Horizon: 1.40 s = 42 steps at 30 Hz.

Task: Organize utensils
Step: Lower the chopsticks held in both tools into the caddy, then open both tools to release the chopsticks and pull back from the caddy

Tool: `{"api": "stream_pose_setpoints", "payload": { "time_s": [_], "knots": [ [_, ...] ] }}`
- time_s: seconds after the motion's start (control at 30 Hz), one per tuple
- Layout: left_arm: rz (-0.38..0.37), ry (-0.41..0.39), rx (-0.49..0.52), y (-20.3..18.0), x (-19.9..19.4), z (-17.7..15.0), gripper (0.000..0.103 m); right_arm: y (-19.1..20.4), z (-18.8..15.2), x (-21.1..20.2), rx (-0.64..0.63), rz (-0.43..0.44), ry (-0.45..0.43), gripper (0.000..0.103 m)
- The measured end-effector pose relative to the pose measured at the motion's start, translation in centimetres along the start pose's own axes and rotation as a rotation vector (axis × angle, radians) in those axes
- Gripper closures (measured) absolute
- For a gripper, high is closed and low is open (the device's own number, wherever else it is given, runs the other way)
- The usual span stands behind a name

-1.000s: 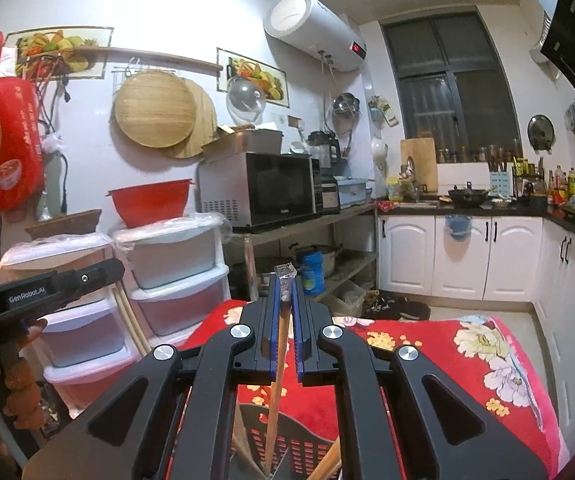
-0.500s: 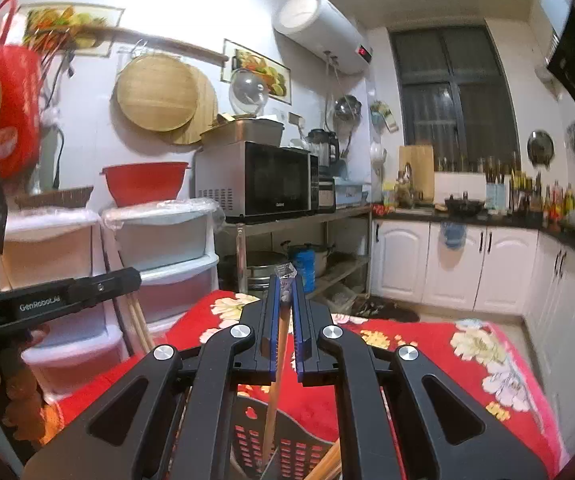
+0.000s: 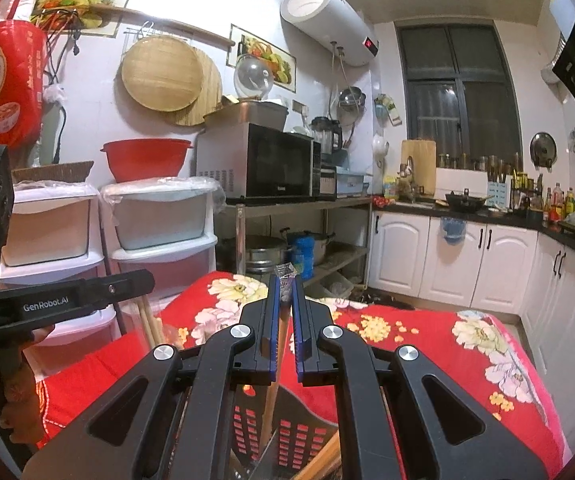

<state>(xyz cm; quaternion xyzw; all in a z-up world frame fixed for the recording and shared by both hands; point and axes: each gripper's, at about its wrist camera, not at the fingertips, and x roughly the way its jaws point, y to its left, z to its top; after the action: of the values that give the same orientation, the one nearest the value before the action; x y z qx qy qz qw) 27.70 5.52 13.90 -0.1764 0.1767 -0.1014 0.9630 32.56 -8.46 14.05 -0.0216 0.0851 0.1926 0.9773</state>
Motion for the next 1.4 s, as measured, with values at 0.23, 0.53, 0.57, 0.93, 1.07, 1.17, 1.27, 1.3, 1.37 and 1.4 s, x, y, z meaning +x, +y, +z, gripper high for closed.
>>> {"api": "stream_pose_setpoints", "payload": {
  "time_s": [0.23, 0.53, 0.57, 0.93, 1.07, 1.17, 1.27, 1.3, 1.37, 1.4],
  "knots": [
    [-0.001, 0.014, 0.003, 0.1, -0.1, -0.6, 0.102, -0.9, -1.0, -0.1, 0.058, 0.007, 0.036, 0.097],
    [0.007, 0.031, 0.001, 0.2, -0.3, -1.0, 0.102, -1.8, -1.4, -0.4, 0.113, 0.015, 0.097, 0.096],
    [0.008, 0.034, 0.0, 0.2, -0.3, -1.1, 0.102, -2.0, -1.5, -0.5, 0.119, 0.016, 0.105, 0.096],
    [0.029, 0.06, -0.019, 0.6, -0.9, -2.0, 0.084, -2.1, -2.0, -1.5, 0.133, 0.024, 0.135, 0.08],
    [0.035, 0.065, -0.022, 0.6, -1.4, -2.3, 0.077, -2.1, -2.1, -1.9, 0.134, 0.024, 0.143, 0.074],
    [0.039, 0.066, -0.027, 0.6, -1.8, -2.5, 0.068, -2.0, -2.2, -2.4, 0.134, 0.024, 0.148, 0.071],
    [0.044, 0.07, -0.035, 0.8, -2.1, -2.8, 0.062, -2.0, -2.4, -2.9, 0.138, 0.023, 0.152, 0.067],
    [0.045, 0.071, -0.037, 0.9, -2.2, -2.9, 0.061, -2.0, -2.4, -3.1, 0.137, 0.023, 0.153, 0.066],
    [0.045, 0.073, -0.04, 0.9, -2.5, -3.1, 0.052, -2.0, -2.4, -3.0, 0.137, 0.022, 0.153, 0.065],
    [0.048, 0.071, -0.041, 1.0, -2.7, -3.1, 0.051, -2.0, -2.4, -3.2, 0.137, 0.022, 0.154, 0.063]
  ]
}}
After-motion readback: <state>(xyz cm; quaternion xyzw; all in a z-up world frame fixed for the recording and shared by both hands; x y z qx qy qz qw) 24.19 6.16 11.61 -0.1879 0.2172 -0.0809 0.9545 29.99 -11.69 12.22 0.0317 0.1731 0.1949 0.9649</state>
